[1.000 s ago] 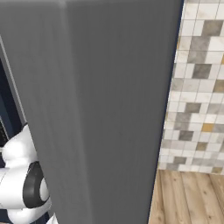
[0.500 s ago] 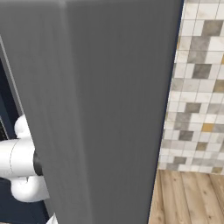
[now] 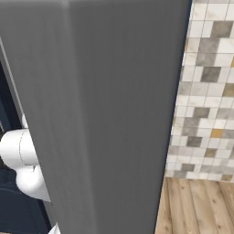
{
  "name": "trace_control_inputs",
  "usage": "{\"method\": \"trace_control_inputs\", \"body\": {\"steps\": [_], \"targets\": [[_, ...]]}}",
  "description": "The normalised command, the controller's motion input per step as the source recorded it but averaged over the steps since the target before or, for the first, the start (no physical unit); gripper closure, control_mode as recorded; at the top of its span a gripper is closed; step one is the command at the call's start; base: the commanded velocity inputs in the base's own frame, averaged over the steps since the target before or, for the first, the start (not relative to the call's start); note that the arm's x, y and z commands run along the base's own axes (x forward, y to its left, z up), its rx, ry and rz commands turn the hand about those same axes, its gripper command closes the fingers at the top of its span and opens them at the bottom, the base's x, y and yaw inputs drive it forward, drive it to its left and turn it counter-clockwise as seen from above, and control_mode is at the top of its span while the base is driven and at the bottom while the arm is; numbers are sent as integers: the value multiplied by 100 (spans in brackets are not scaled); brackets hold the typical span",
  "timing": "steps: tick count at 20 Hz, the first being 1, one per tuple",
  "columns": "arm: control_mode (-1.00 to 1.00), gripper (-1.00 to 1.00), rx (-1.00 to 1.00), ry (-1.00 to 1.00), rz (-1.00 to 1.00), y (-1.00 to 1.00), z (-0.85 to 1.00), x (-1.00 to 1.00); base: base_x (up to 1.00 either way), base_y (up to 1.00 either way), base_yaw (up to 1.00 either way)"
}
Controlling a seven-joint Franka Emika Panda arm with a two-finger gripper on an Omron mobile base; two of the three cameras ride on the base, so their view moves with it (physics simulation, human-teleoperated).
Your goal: Place the tupperware on the second highest shelf of the fridge. Make space for the tupperware among the existing items by rearranging them on the shelves if needed. Close the fridge door when finished.
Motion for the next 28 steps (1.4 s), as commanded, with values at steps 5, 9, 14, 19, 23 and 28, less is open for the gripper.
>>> {"method": "trace_control_inputs", "body": {"steps": [5, 9, 14, 19, 23, 28], "targets": [[-100, 100, 0, 0, -9, 0, 0, 40, 0, 0, 0], [-100, 100, 0, 0, -9, 6, 0, 40, 0, 0, 0], [-100, 100, 0, 0, -9, 9, 0, 43, 0, 0, 0], [-100, 100, 0, 0, -9, 9, 0, 40, 0, 0, 0], [-100, -100, 0, 0, -8, 11, 0, 34, 0, 0, 0], [-100, -100, 0, -2, -5, 3, 0, 12, 0, 0, 0]]}}
